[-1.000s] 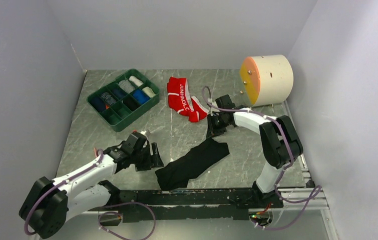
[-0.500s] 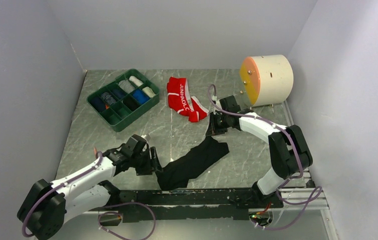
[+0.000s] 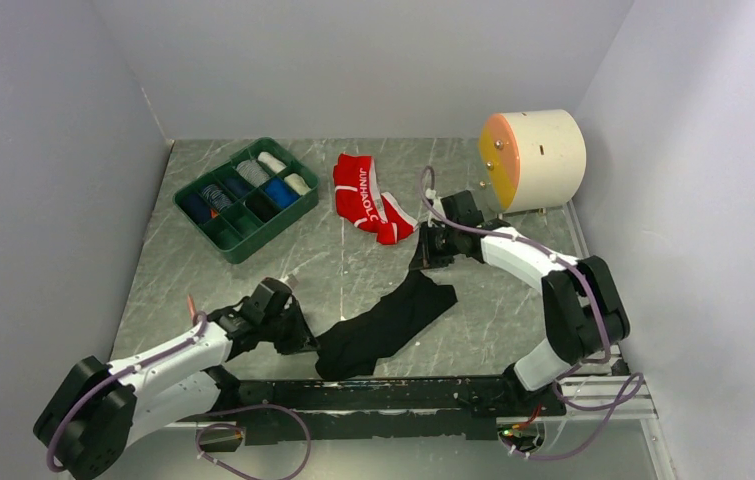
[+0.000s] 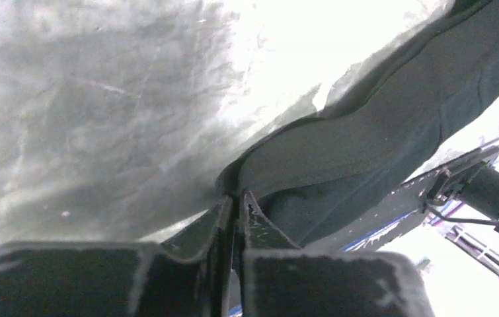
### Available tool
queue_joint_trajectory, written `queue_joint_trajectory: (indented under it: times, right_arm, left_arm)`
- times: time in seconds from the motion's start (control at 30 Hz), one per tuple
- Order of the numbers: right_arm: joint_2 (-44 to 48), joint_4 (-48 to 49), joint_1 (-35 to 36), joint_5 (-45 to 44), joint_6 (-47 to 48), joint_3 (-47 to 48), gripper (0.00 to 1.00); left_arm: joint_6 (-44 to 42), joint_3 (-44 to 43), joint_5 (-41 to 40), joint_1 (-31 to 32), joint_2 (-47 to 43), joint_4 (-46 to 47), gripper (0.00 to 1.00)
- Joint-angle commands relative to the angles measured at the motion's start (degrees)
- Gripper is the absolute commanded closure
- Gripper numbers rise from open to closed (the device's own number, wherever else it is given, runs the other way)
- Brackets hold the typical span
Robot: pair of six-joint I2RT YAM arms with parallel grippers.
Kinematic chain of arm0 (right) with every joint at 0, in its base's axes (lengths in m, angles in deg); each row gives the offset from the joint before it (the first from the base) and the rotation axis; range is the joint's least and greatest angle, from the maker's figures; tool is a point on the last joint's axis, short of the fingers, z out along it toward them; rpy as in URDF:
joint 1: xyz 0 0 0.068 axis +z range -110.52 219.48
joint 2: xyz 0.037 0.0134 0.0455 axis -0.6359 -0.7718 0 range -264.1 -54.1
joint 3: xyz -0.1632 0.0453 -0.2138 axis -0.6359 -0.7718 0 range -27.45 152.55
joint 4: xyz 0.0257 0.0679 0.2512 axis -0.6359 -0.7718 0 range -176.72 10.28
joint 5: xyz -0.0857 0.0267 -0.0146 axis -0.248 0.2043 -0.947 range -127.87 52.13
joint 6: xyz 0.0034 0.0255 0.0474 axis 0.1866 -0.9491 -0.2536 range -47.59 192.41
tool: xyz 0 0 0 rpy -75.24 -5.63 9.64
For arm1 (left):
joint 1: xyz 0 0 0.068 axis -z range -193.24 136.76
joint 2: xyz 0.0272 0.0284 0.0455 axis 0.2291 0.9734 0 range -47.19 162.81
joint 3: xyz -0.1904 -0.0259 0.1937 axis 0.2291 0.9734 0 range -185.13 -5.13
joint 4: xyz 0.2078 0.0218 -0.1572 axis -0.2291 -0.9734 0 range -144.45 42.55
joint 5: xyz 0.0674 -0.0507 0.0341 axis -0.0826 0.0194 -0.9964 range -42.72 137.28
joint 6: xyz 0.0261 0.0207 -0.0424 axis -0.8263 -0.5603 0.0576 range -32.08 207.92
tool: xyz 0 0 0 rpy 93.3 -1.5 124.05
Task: Roll the underwear
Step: Flatten out the underwear at the center of the board.
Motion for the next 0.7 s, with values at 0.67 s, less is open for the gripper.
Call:
queue_joint_trajectory:
  times: [0.67]
  right_arm:
    - [48.64, -5.80, -0.37, 3.53, -2.05, 4.91, 1.00]
  left_arm:
    - [-20.53, -41.95, -21.29, 0.25, -14.32, -22.89, 0.95]
